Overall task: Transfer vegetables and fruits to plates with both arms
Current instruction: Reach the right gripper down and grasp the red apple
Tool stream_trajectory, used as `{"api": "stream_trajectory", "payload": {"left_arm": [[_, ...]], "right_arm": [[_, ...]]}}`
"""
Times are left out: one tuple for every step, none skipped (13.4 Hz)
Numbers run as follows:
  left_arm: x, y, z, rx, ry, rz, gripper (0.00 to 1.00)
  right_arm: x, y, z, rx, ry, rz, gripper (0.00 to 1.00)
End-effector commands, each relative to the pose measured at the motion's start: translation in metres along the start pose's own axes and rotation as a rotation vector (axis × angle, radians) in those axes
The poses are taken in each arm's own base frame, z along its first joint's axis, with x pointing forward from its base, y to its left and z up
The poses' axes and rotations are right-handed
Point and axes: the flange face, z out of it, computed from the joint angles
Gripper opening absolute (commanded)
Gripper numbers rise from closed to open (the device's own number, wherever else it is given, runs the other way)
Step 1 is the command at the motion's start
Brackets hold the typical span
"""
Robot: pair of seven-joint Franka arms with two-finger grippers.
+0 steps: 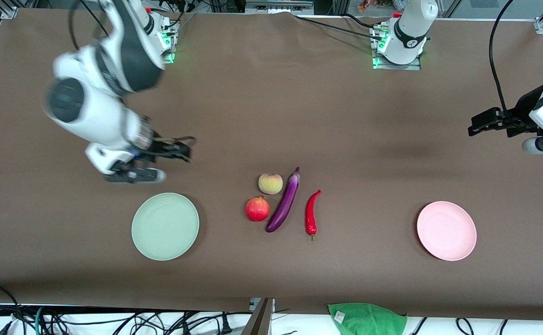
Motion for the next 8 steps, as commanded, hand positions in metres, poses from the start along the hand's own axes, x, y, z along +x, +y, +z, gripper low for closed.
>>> {"api": "stream_trajectory", "payload": {"left_arm": [[0.002, 0.000, -0.005, 0.022, 0.011, 0.013, 1.00], [0.002, 0.000, -0.005, 0.022, 0.011, 0.011, 1.00], [0.002, 0.000, -0.005, 0.022, 0.011, 0.011, 1.00], [0.002, 0.000, -0.005, 0.022, 0.011, 0.011, 1.00], [0.002, 0.000, -0.004, 0.022, 0.010, 0.013, 1.00], [0.002, 0.000, -0.005, 0.022, 0.011, 0.013, 1.00], [0.002, 0.000, -0.004, 0.022, 0.010, 0.011, 1.00], [0.002, 0.000, -0.004, 0.022, 0.010, 0.011, 1.00]], "right_arm": [[0.009, -0.042, 0.061, 0.019, 0.044, 0.070, 1.00], [0.008, -0.064, 0.085, 0.037, 0.087, 0.082, 1.00], [0.012, -0.077, 0.107, 0.061, 0.136, 0.098, 1.00], [0.015, -0.087, 0.128, 0.078, 0.166, 0.109, 1.00], [0.015, -0.103, 0.150, 0.092, 0.188, 0.107, 1.00], [0.018, -0.112, 0.167, 0.106, 0.209, 0.125, 1.00], [0.024, -0.116, 0.185, 0.122, 0.232, 0.147, 1.00], [0.029, -0.122, 0.200, 0.137, 0.253, 0.160, 1.00]]}}
